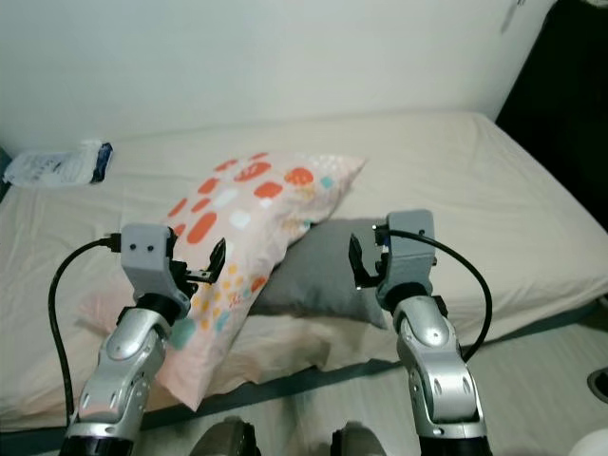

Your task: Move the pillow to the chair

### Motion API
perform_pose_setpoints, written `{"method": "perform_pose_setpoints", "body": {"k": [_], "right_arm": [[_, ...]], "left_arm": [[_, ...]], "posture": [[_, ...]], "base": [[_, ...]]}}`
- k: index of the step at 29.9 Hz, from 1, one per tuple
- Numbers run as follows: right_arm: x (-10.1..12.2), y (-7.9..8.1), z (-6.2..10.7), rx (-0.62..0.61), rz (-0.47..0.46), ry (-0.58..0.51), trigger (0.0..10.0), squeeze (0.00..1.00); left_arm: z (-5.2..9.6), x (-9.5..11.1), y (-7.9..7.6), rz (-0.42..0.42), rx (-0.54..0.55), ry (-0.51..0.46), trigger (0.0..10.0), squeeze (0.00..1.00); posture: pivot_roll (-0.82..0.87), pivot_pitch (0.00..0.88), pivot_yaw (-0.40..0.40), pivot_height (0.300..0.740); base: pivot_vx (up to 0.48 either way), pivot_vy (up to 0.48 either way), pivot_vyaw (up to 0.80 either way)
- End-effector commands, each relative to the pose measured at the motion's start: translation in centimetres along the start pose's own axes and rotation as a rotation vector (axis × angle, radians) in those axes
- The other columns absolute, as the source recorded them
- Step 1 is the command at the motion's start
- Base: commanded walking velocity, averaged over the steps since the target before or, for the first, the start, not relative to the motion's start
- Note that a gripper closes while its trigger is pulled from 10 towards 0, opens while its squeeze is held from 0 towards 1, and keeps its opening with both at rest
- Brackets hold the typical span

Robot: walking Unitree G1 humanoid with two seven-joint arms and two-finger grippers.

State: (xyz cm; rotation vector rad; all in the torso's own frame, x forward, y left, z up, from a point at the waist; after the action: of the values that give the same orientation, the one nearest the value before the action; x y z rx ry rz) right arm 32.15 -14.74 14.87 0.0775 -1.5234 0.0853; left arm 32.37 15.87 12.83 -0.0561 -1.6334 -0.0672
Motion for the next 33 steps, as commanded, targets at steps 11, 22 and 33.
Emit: {"method": "perform_pose_setpoints", "body": {"k": [11, 22, 33], "right_arm": [[-0.72, -0.12, 0.1, -0.01, -0.027, 0.02, 10.0, 0.0], [-0.52, -0.21, -0.07, -0.016, -0.021, 0.015, 10.0, 0.0], [-0.26, -0.77, -0.7, -0.043, -0.026, 0.002, 10.0, 0.0]], "left_arm": [[0.12, -0.57, 0.1, -0.009, -0.008, 0.025, 10.0, 0.0], [0.15, -0.56, 0.09, -0.008, -0.009, 0.027, 10.0, 0.0], [0.18, -0.48, 0.0, -0.01, -0.013, 0.027, 10.0, 0.0]], "posture": [[-0.02, 0.109, 0.006, 0.619], [-0.01, 0.109, 0.007, 0.604], [0.0, 0.114, 0.008, 0.579]], "base": [[0.0, 0.0, 0.0], [0.0, 0.0, 0.0], [0.0, 0.0, 0.0]]}}
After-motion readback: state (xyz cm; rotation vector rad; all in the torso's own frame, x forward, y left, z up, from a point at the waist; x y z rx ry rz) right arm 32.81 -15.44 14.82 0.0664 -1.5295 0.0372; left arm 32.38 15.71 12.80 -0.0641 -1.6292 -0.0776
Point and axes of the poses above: a point about 5 cm out from each wrist's last joint towards the gripper, its own z axis pointing back from the gripper into the wrist, its own x axis along the axis of the wrist's last joint, y = z × x, the point moved 4 cm from there along -z, pointing out of the wrist towards the gripper, and after that the axes turned 2 degrees about -z, right-handed, at the moved point
